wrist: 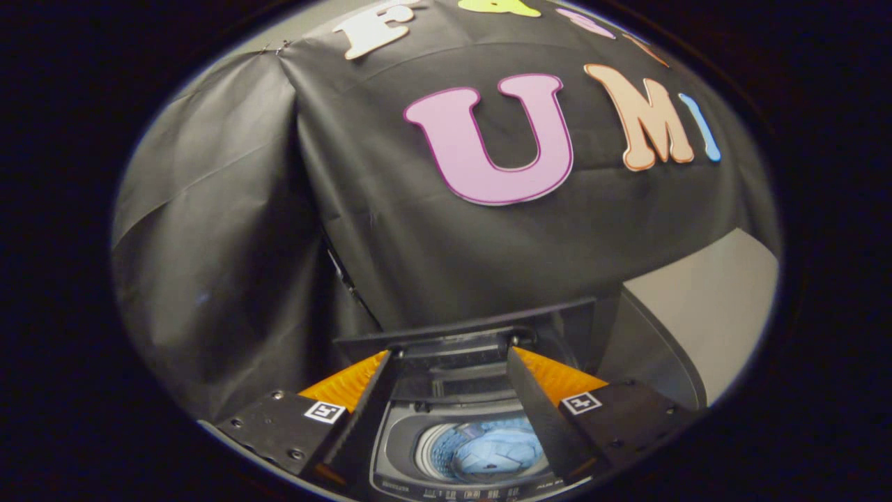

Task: Put the clothes into the washing machine and then close the washing machine lid.

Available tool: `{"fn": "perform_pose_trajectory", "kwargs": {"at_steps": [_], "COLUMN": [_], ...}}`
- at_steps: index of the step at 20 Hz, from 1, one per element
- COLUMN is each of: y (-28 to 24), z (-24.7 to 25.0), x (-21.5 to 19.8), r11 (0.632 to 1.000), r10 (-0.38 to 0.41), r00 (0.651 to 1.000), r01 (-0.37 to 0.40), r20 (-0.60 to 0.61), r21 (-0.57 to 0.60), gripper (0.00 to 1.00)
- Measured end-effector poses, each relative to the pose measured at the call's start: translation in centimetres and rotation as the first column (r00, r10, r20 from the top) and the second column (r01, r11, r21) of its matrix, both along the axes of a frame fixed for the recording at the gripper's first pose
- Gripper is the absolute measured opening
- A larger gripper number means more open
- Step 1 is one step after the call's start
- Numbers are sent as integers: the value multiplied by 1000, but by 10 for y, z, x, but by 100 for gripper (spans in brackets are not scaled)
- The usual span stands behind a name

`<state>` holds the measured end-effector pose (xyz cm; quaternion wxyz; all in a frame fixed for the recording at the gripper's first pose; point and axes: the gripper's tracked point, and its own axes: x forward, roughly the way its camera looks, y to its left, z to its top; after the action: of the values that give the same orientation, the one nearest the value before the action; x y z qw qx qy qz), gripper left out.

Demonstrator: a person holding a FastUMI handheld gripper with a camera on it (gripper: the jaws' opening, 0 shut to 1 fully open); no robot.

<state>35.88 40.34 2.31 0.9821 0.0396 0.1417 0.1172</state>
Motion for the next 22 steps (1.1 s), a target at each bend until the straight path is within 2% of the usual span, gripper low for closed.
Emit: {"fn": "perform_pose_trajectory", "kwargs": {"at_steps": [6,13,16,17,22], "y": [7,12,7,8,7], "z": [0,-25,-42,-37,-38], "x": [63,102,102,104,101], "r11": [994,983,977,978,979], "r10": [-18,-62,-77,-77,-71], "r00": [986,987,991,988,992], "r01": [35,87,97,100,90], "r20": [163,151,107,133,106], "r21": [-102,-164,-190,-181,-185], "gripper": [97,97,97,97,98]}}
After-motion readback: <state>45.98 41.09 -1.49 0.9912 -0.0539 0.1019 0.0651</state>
